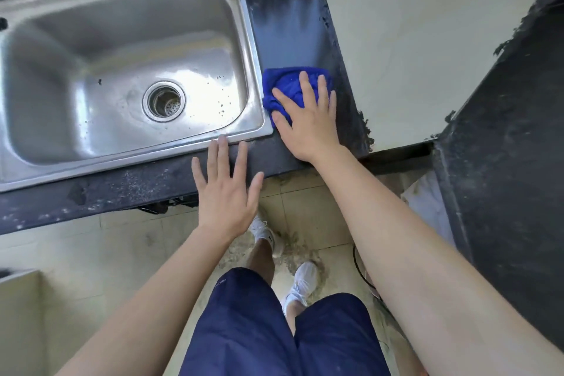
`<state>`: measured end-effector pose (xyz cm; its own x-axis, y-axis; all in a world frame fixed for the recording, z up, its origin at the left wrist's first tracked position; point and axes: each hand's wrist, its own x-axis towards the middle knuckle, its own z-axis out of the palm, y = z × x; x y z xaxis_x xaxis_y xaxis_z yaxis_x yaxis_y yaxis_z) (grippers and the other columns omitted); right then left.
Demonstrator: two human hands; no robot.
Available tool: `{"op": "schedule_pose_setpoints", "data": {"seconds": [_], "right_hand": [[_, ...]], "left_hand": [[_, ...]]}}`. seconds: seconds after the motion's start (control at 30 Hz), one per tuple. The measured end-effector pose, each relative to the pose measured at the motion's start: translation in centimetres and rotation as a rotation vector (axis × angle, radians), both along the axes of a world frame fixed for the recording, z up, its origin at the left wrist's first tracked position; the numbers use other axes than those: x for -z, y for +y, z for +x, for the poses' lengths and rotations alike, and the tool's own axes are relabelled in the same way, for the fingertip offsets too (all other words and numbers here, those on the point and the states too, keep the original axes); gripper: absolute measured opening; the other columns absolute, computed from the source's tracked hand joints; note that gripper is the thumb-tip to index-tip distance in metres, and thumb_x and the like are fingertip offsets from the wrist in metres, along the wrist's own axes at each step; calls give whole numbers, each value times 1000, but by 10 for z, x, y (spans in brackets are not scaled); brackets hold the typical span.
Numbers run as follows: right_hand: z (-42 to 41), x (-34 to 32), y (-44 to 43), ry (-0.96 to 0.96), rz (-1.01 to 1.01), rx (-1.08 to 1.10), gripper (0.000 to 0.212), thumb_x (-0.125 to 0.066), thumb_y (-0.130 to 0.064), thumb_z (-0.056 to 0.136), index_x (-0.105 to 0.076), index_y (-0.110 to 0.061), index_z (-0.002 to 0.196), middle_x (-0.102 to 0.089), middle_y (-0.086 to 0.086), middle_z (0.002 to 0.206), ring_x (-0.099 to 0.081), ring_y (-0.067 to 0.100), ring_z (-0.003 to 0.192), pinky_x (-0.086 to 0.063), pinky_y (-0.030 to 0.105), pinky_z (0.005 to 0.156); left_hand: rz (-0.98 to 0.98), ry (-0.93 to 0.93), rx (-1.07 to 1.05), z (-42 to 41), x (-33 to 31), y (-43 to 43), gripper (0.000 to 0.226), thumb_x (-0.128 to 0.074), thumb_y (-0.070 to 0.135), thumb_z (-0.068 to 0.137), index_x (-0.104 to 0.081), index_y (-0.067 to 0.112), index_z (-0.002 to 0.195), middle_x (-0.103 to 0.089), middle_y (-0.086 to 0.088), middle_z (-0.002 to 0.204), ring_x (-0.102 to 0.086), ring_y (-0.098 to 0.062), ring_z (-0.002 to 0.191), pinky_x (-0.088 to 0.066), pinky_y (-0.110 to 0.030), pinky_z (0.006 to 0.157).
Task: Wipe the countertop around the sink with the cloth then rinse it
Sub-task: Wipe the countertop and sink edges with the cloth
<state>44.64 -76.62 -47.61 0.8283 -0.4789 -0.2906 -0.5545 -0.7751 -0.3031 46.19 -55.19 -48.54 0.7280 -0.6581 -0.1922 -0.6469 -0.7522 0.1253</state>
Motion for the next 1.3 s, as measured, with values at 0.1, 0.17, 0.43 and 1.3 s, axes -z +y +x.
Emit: {"op": "schedule_pose_setpoints", "data": {"seconds": [0.1, 0.17, 0.43, 1.3], "right_hand": [[-53, -1, 28, -46, 12, -53, 51, -32, -54, 103, -34, -43, 153, 0, 6, 169, 11, 36, 153, 6, 55, 124], [-83, 0, 37, -23, 4, -98, 51, -32, -56, 103, -33, -45, 153, -1, 5, 170, 10, 34, 154, 6, 54, 124], [-59, -5, -33, 59, -65, -117, 52, -30, -59, 102, -25, -50, 153, 1, 2, 170, 8, 31, 155, 4, 51, 124], [-95, 9, 58, -90, -63, -71, 54, -31, -55, 103, -33, -38, 154, -10, 8, 168, 3, 35, 154, 4, 55, 124]], "left_hand": [[25, 57, -36, -9, 9, 4, 70, -12, 58, 101, -13, 19, 160, 5, -15, 167, 10, -26, 154, 0, -61, 120], [30, 86, -62, -15, 14, 0, 70, -10, 58, 101, -5, 21, 160, 15, -12, 166, 18, -25, 153, 4, -61, 120], [72, 164, -91, -13, 4, -3, 69, -6, 62, 99, 11, 30, 158, 29, -5, 162, 31, -19, 148, 19, -56, 118], [87, -20, -221, -21, -2, 98, 71, -13, 59, 99, -15, 22, 159, 1, -13, 167, 5, -30, 154, 4, -58, 120]]}}
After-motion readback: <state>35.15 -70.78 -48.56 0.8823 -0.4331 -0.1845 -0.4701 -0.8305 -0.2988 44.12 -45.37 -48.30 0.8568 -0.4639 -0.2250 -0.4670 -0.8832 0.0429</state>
